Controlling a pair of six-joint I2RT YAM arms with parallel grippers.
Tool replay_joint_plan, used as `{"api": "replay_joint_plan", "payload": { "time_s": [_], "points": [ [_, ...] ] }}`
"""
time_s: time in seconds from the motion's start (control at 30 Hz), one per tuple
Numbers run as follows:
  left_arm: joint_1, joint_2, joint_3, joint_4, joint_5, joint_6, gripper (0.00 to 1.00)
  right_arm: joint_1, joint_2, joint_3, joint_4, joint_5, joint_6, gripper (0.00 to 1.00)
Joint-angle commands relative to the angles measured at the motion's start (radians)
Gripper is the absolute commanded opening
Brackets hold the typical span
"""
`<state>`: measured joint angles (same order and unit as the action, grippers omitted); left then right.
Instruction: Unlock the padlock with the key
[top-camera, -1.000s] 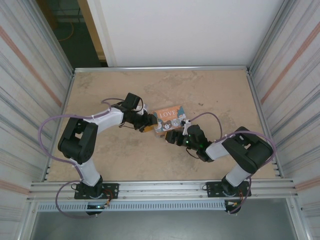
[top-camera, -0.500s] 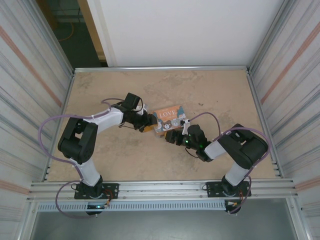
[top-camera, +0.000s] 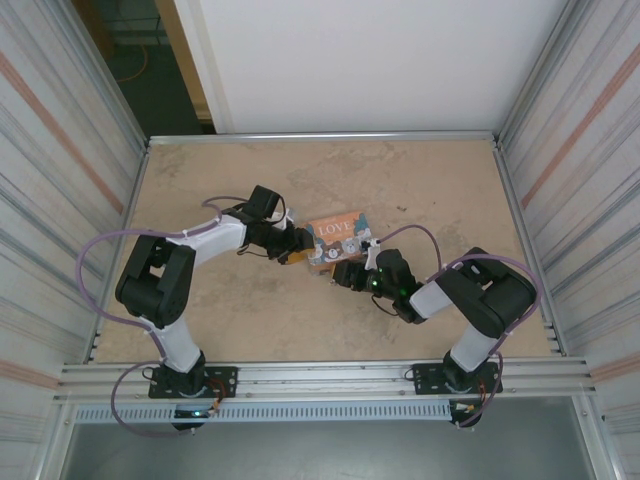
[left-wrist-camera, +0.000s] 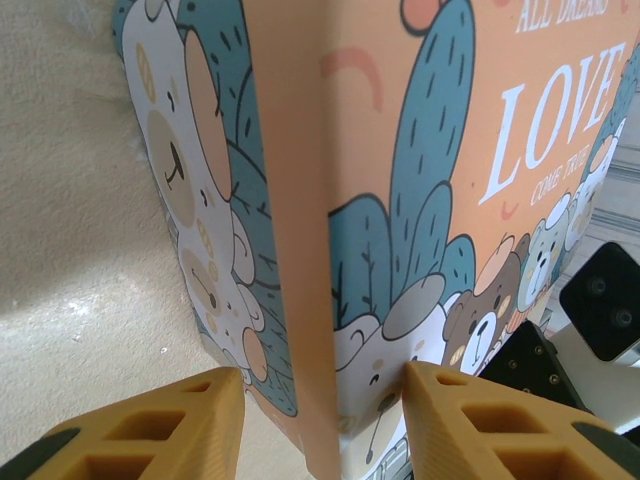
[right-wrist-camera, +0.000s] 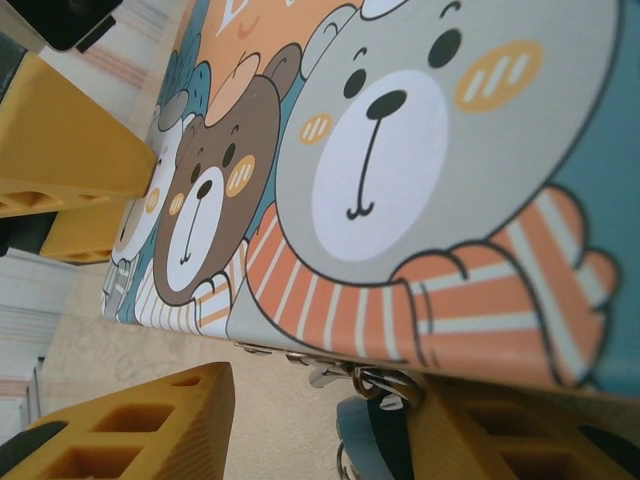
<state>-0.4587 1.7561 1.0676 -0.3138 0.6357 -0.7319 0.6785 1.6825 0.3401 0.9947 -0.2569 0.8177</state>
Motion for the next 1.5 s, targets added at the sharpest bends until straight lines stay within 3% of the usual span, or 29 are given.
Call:
{"api": "replay_joint_plan", "payload": {
  "time_s": [0.0,0.73,1.17,1.47],
  "points": [
    [0.005,-0.003,-0.008,-0.047,-0.010,0.024,0.45,-0.002,-0.024,-0.001,0.026,-0.034,-0.025,0.45],
    [0.005,0.002,-0.005,-0.042,-0.012,0.022,0.44,0.008,-0.104,-0.006,-0.123,0.017,-0.061,0.25],
    [0.005,-0.002,-0.015,-0.044,-0.020,0.026,0.44,0.009,-0.127,-0.017,-0.139,0.048,-0.048,0.00],
    [0.005,-0.020,-0.056,-0.038,-0.027,0.025,0.44,0.008,-0.157,-0.029,-0.127,0.074,-0.028,0.00]
  ]
}}
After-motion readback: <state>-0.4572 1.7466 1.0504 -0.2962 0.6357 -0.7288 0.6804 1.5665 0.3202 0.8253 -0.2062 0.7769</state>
